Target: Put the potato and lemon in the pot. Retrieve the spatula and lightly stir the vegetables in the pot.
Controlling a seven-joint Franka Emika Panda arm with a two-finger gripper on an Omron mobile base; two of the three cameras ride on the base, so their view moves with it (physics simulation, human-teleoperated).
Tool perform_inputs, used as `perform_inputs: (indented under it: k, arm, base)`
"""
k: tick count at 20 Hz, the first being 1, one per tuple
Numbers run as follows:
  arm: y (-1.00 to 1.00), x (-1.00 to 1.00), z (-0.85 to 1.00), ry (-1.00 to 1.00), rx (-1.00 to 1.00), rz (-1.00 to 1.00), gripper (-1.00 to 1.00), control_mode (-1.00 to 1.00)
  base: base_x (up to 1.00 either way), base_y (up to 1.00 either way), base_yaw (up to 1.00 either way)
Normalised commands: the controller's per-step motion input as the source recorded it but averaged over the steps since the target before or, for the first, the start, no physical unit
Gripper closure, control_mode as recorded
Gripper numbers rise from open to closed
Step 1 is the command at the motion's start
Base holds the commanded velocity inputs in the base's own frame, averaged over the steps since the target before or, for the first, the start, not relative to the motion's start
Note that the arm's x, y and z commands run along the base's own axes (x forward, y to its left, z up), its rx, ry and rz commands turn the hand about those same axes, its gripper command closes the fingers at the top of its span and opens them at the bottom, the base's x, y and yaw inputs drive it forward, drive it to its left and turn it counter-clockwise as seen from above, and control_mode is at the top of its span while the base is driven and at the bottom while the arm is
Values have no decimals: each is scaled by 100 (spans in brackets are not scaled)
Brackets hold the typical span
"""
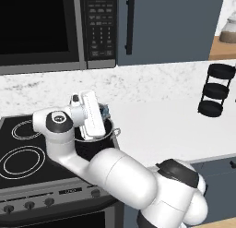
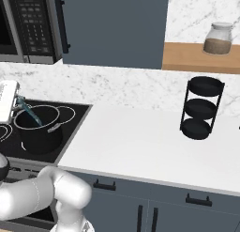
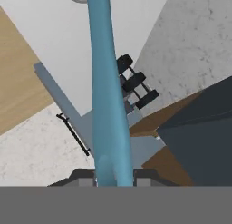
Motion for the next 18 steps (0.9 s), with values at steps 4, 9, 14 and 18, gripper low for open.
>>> perform_inputs:
  k: [4, 9, 14, 18]
  arm:
    - [-13, -6, -46, -2, 5, -7, 100, -100]
    - [-1, 16, -40, -5, 10, -4, 100, -100]
    - [0, 14, -35, -2, 10, -7, 100, -100]
    - [0, 0, -44, 0, 4, -6, 100, -100]
  base:
    - [0, 0, 0]
    - [0, 0, 0]
    - [0, 0, 0]
    - [0, 0, 0]
